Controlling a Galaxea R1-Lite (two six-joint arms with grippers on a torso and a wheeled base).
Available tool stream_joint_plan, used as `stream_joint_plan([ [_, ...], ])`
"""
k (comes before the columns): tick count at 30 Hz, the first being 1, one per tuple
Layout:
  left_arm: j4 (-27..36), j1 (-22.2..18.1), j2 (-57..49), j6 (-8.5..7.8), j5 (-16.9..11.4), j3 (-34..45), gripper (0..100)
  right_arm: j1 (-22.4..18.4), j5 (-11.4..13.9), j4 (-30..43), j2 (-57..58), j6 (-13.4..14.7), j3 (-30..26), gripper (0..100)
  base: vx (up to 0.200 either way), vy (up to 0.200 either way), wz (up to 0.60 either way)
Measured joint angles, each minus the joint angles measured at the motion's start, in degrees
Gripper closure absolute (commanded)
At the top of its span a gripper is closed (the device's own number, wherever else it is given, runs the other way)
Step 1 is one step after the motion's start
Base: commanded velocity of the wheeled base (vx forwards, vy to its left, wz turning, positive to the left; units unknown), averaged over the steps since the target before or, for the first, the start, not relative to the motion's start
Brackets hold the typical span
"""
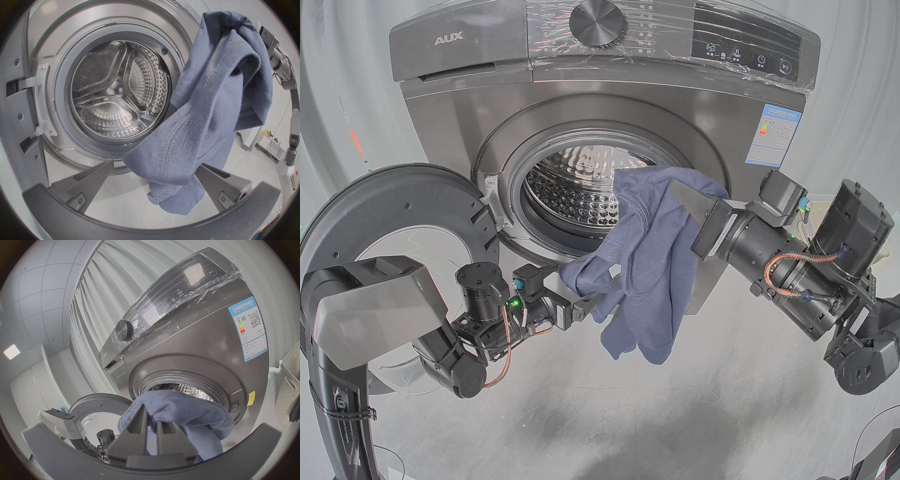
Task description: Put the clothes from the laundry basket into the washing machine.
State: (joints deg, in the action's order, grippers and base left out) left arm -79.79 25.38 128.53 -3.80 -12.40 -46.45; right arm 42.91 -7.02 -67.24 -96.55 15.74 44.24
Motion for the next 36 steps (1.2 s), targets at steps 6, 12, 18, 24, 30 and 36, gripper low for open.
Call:
stream_joint_plan([
  [6,-2.93,-0.27,0.63,0.28,0.33,-1.29,0,0.05,0.0,0.02,0.22,-0.01,-0.34,100,0.0,0.0,0.0],
  [12,-7.72,-0.35,0.77,0.96,1.07,-1.68,0,0.05,0.0,0.02,0.38,-0.01,-0.48,100,0.0,0.0,0.0],
  [18,-8.57,-0.05,0.8,1.12,0.91,-1.6,0,0.33,0.0,0.02,0.39,-0.01,-0.69,100,0.0,0.0,0.0],
  [24,-8.62,0.79,0.96,1.13,0.11,-1.16,0,0.41,0.05,0.02,0.39,-0.06,-1.33,100,0.0,0.0,0.0],
  [30,-8.59,1.27,2.46,1.07,-0.88,-2.15,100,0.41,0.07,0.02,0.39,-0.09,-1.52,100,0.0,0.0,0.0],
  [36,-8.57,1.13,3.61,1.12,-0.93,-4.02,100,0.39,0.07,0.02,0.39,-0.06,-1.6,100,0.0,0.0,0.0],
])
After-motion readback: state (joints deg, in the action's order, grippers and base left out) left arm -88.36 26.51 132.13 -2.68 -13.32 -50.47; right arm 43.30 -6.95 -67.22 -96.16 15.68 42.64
